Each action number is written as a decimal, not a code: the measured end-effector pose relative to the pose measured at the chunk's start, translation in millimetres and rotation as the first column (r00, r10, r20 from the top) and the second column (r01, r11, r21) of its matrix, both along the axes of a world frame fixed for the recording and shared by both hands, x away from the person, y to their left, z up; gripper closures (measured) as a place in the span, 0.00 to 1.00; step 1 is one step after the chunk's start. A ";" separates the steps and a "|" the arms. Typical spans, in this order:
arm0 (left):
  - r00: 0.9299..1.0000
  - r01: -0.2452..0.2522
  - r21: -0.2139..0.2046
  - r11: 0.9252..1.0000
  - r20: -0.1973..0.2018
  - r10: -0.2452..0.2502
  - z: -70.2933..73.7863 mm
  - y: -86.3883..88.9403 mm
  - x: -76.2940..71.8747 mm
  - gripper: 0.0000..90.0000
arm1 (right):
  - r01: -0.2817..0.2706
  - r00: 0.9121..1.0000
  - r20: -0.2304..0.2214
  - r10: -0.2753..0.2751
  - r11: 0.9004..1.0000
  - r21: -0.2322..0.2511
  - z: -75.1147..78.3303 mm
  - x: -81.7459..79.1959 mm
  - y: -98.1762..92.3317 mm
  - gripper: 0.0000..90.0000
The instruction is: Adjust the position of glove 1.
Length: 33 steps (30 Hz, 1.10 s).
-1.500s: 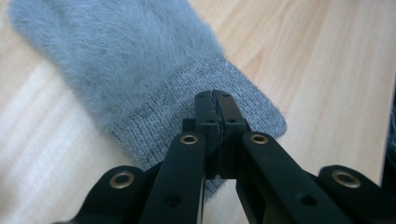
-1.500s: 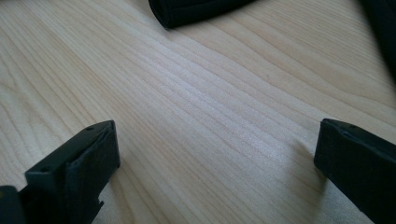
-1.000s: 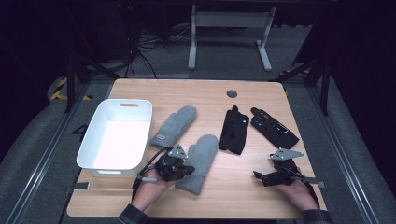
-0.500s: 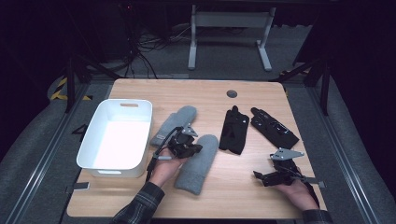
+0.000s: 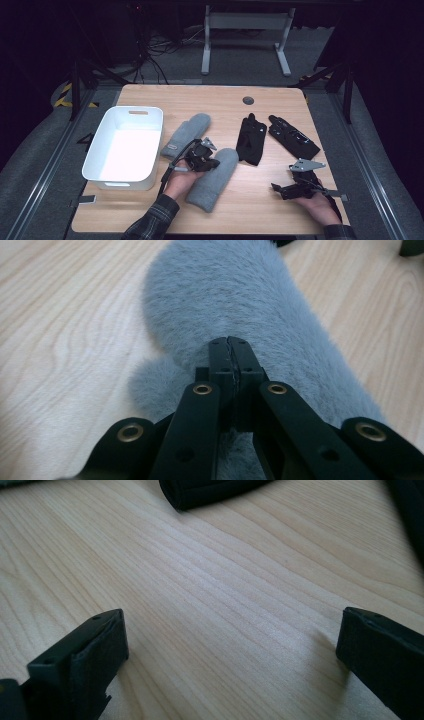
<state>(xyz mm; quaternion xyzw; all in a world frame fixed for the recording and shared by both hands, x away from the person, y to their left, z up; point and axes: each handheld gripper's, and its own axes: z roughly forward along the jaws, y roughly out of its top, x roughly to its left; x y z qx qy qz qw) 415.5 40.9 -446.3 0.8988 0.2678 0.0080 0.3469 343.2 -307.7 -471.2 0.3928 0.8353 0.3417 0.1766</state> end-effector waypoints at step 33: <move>0.989 0.143 -0.049 0.989 0.031 -0.142 27.1 -20.1 -33.5 1.00 | -0.002 1.000 0.000 0.002 1.000 -0.001 0.0 0.0 0.0 0.01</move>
